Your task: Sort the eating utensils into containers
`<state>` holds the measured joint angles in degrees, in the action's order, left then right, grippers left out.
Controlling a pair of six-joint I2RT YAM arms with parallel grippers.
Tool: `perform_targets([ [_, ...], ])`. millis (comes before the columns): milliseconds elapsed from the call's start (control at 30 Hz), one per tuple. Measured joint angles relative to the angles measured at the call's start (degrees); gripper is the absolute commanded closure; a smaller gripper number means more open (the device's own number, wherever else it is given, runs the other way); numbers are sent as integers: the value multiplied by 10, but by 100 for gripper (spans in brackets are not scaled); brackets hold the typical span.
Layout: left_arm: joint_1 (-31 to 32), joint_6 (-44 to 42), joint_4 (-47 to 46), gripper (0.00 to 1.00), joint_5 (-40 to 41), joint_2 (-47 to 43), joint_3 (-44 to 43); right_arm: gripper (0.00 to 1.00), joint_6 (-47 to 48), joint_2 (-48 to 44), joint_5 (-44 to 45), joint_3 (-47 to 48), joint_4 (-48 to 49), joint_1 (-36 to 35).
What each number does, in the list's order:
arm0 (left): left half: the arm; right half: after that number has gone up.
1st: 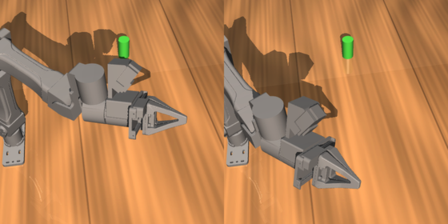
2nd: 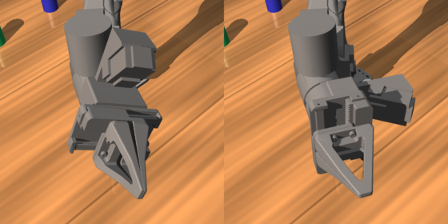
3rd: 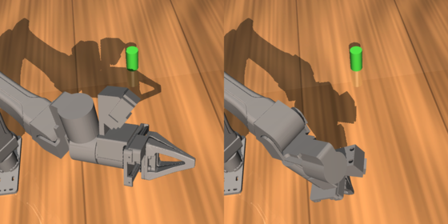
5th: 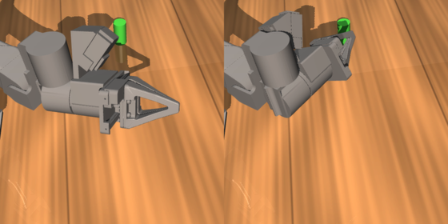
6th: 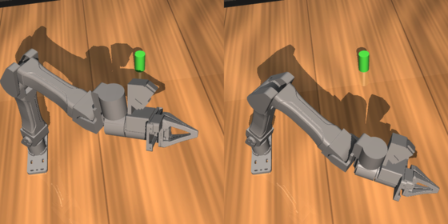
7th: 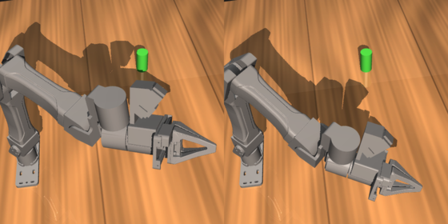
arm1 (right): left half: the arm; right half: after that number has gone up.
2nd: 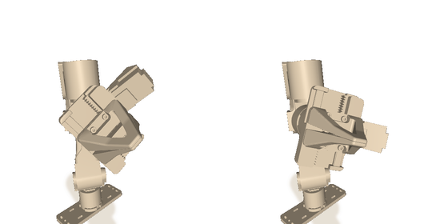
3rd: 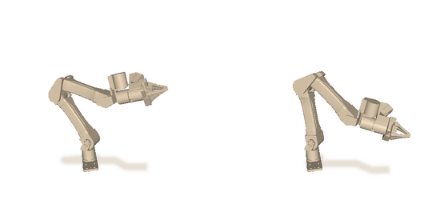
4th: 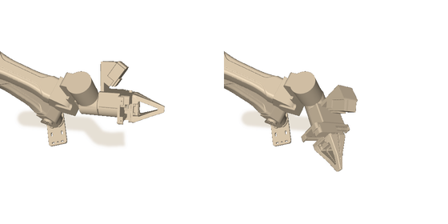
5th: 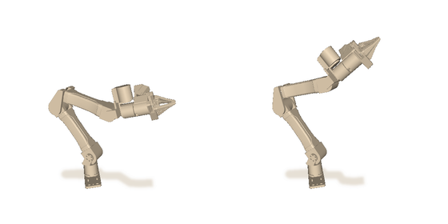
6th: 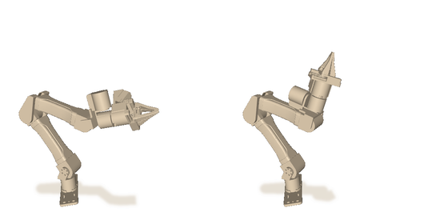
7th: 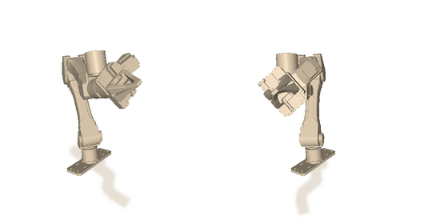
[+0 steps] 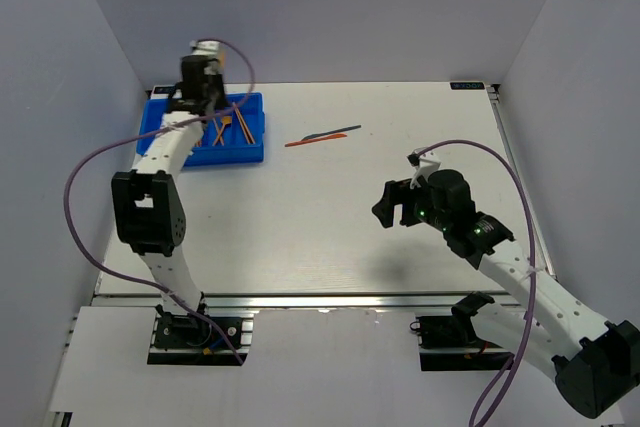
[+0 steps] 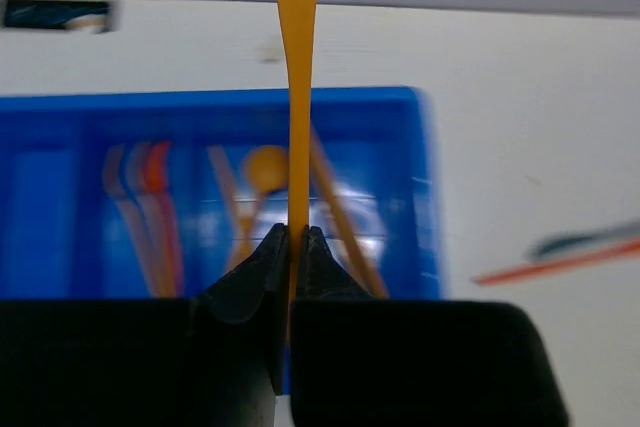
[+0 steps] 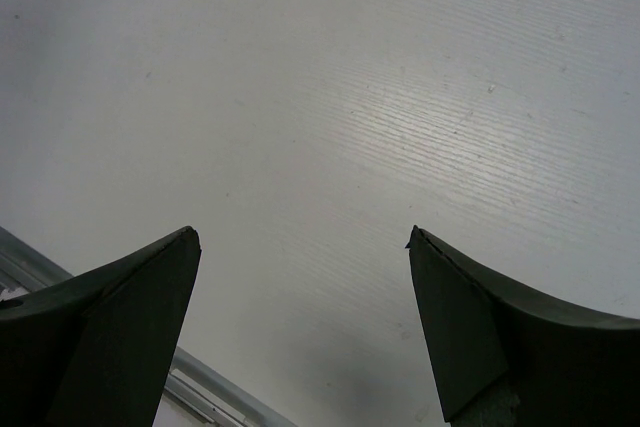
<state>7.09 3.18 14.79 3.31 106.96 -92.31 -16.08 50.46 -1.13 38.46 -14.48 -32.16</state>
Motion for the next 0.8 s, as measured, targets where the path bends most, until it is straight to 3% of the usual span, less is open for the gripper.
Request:
perform_targets([
  [133, -117, 7, -37, 100, 4, 5, 27, 11, 0, 11, -23, -10, 19, 0],
  [233, -167, 3, -84, 100, -10, 4, 72, 11, 2, 23, -49, -19, 31, 0],
  [800, -244, -8, -122, 100, -54, 139, 34, 11, 15, 51, -120, -27, 61, 0],
])
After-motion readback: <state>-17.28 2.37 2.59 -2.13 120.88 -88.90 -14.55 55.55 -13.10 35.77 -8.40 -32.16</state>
